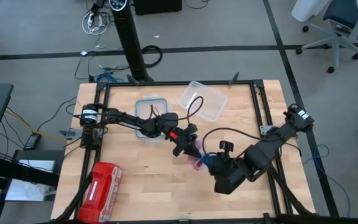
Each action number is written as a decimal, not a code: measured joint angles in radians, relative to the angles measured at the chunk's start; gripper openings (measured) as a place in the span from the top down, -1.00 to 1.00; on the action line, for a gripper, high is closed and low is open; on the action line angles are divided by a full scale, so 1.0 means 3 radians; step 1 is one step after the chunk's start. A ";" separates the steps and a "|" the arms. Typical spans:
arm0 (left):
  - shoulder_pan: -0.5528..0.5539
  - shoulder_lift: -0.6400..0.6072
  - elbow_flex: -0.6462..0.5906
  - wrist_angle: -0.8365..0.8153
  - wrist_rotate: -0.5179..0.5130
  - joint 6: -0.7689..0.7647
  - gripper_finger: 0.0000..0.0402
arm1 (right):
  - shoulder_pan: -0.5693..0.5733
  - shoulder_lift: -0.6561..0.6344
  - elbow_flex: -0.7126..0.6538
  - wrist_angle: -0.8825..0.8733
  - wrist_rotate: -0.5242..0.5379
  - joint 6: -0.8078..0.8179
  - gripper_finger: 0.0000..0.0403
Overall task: Roll bandage
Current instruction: Put the blue bandage into the transparent zip bag
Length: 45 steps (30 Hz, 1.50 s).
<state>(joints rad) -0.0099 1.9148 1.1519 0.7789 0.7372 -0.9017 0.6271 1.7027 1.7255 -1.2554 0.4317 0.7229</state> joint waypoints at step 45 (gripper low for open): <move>-0.0196 -0.0005 0.0021 -0.0610 -0.0765 0.0447 1.00 | -0.0015 -0.0121 -0.0244 -0.0733 0.0229 0.0921 0.51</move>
<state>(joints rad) -0.0686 1.9133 1.1582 0.5960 0.5078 -0.7677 0.6225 1.6664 1.6524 -1.4752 0.5004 0.9993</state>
